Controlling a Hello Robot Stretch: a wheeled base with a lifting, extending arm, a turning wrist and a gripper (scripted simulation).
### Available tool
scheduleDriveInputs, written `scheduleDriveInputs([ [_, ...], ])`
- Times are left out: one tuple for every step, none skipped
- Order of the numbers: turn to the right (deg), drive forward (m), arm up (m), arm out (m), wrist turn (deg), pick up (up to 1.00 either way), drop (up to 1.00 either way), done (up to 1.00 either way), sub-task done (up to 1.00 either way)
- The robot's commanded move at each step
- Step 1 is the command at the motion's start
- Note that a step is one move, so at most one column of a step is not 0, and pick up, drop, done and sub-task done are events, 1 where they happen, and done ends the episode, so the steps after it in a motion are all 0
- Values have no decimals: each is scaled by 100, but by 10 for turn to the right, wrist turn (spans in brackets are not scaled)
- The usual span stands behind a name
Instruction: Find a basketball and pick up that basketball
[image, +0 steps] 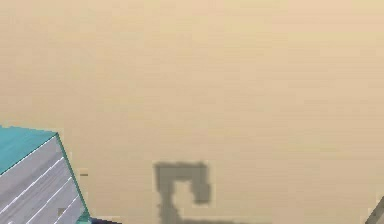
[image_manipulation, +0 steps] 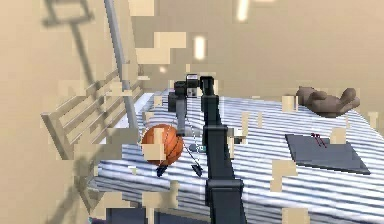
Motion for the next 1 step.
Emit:
scheduleDriveInputs([
  [0,0,0,0,450,0,0,0,0],
])
